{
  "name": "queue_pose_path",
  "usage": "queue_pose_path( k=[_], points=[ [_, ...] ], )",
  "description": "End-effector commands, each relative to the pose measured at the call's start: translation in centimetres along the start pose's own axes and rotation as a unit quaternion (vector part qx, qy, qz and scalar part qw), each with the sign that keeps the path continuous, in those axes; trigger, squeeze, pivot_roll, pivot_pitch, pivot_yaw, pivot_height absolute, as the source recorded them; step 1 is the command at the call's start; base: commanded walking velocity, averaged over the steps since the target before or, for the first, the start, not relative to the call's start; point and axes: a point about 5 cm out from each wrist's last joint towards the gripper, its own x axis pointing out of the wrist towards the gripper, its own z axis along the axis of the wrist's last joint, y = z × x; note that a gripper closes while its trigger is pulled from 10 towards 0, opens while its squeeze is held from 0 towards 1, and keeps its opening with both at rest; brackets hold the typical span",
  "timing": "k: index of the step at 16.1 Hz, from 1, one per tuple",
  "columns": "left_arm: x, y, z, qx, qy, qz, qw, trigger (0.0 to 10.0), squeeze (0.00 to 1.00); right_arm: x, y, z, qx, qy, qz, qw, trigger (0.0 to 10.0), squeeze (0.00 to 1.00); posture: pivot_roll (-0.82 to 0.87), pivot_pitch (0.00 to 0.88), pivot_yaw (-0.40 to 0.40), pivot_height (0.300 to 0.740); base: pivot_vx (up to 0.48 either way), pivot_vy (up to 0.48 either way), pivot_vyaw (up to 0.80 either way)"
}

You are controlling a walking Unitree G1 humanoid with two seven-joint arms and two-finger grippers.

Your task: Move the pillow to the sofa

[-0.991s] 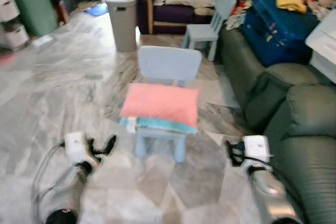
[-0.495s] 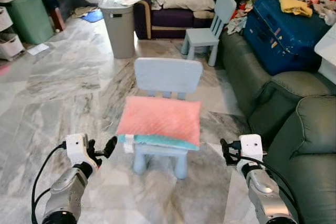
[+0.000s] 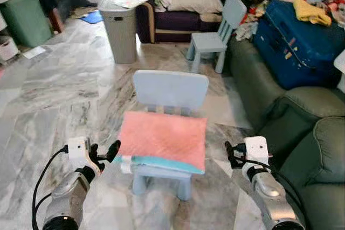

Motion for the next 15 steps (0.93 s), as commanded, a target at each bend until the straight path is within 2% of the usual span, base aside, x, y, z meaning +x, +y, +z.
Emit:
queue_pose_path(
  k=[1,6,9,12,14,15],
  points=[
    [0.3,-0.7,-0.1,0.006,0.005,-0.010,1.000,10.0,0.00,-0.2,-0.9,-0.1,-0.003,0.001,-0.015,1.000,10.0,0.00,0.00,0.000,0.002,0.740,0.285,0.386,0.00],
    [0.3,-0.8,-0.2,0.004,0.006,-0.012,1.000,10.0,0.00,-0.2,-0.9,-0.1,-0.003,0.001,-0.017,1.000,10.0,0.00,0.00,0.000,0.005,0.740,0.304,0.372,0.00],
    [0.6,-0.8,-0.4,0.013,0.020,0.007,1.000,10.0,0.00,-0.2,-1.1,-0.1,-0.004,0.003,-0.017,1.000,10.0,0.00,0.00,0.000,0.004,0.740,0.000,0.000,0.00],
    [0.9,-1.1,-0.2,0.044,0.022,0.013,0.999,10.0,0.00,0.1,-0.9,0.3,-0.003,-0.003,-0.015,1.000,10.0,0.00,0.00,0.000,0.000,0.740,0.000,0.000,0.00],
    [1.0,-1.4,0.2,0.054,0.007,0.007,0.998,10.0,0.00,0.2,-0.7,0.7,-0.010,-0.011,-0.009,1.000,10.0,0.00,0.00,0.000,-0.001,0.740,0.000,0.000,0.00],
    [1.2,-1.7,0.8,0.082,-0.002,0.004,0.997,10.0,0.00,0.2,-0.4,1.0,-0.011,-0.019,-0.006,1.000,10.0,0.00,0.00,0.000,-0.002,0.740,0.000,0.000,0.00]
  ],
)
